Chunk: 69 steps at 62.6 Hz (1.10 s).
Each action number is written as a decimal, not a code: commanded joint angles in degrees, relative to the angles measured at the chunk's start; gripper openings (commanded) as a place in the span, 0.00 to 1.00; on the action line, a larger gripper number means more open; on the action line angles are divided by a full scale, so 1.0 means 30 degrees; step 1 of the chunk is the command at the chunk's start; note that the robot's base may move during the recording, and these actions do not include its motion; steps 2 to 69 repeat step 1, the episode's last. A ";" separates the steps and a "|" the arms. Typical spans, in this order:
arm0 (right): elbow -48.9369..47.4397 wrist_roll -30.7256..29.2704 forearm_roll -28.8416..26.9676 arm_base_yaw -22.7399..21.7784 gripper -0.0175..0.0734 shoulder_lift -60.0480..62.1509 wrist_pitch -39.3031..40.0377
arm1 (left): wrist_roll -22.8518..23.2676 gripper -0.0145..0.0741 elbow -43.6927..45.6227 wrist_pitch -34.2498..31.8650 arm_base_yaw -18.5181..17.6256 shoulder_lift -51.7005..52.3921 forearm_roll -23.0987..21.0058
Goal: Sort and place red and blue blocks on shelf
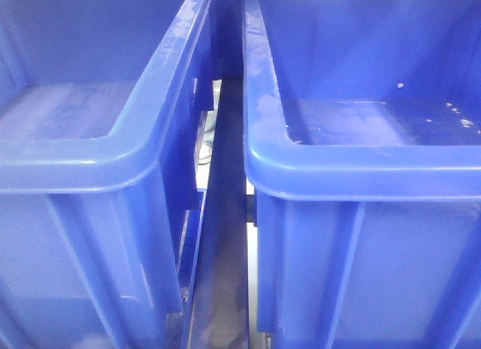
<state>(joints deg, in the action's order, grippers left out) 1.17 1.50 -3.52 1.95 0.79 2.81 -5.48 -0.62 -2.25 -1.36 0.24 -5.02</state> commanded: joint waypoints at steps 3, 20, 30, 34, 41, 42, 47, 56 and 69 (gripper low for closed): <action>-0.0244 0.0058 -0.0072 -0.0114 0.25 0.0312 0.1150 | 0.0204 0.30 -0.0485 -0.1526 -0.0120 0.0391 -0.0109; -0.0244 0.0058 -0.0072 -0.0114 0.25 0.0312 0.1150 | 0.0204 0.30 -0.0485 -0.1526 -0.0120 0.0391 -0.0109; -0.0244 0.0058 -0.0072 -0.0114 0.25 0.0312 0.1150 | 0.0204 0.30 -0.0485 -0.1526 -0.0120 0.0391 -0.0109; -0.0244 0.0058 -0.0072 -0.0114 0.25 0.0312 0.1150 | 0.0204 0.30 -0.0485 -0.1526 -0.0120 0.0391 -0.0109; -0.0244 0.0058 -0.0072 -0.0114 0.25 0.0312 0.1150 | 0.0204 0.30 -0.0485 -0.1526 -0.0120 0.0391 -0.0109; -0.0244 0.0058 -0.0072 -0.0114 0.25 0.0312 0.1150 | 0.0204 0.30 -0.0485 -0.1526 -0.0120 0.0391 -0.0109; -0.0244 0.0058 -0.0072 -0.0114 0.25 0.0312 0.1150 | 0.0204 0.30 -0.0485 -0.1526 -0.0120 0.0391 -0.0109; -0.0244 0.0058 -0.0072 -0.0114 0.25 0.0312 0.1150 | 0.0204 0.30 -0.0485 -0.1526 -0.0120 0.0391 -0.0109; -0.0244 0.0058 -0.0072 -0.0114 0.25 0.0312 0.1150 | 0.0204 0.30 -0.0485 -0.1526 -0.0120 0.0391 -0.0109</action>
